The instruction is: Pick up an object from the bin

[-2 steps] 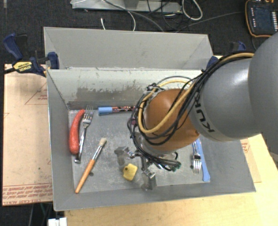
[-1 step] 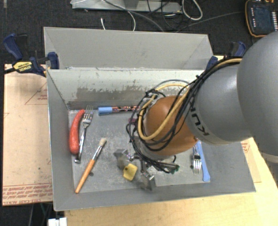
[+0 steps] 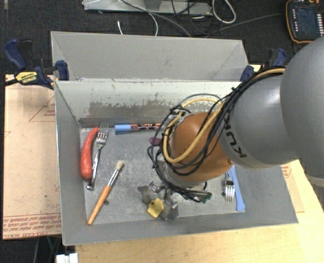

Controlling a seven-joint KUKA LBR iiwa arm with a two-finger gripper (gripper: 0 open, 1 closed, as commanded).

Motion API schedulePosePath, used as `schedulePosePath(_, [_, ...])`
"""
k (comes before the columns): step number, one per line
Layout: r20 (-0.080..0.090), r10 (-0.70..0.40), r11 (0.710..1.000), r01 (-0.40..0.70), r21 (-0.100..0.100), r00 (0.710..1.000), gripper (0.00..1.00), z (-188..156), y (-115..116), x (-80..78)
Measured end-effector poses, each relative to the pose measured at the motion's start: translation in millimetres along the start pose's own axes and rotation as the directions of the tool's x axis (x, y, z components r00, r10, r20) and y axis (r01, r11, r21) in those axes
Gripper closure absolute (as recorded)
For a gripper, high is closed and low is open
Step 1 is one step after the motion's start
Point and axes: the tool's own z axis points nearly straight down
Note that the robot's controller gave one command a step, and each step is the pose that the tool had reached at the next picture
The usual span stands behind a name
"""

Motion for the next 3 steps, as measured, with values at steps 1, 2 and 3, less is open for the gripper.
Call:
schedulePosePath(1, [0.001,0.000,1.000,0.000,0.000,1.000,1.00,0,0,0.0])
schedulePosePath(2, [0.000,0.001,1.000,-0.001,0.000,1.000,1.00,-3,0,-0.1])
schedulePosePath(3, [-0.010,0.002,1.000,-0.002,-0.007,1.000,1.00,-32,2,2.4])
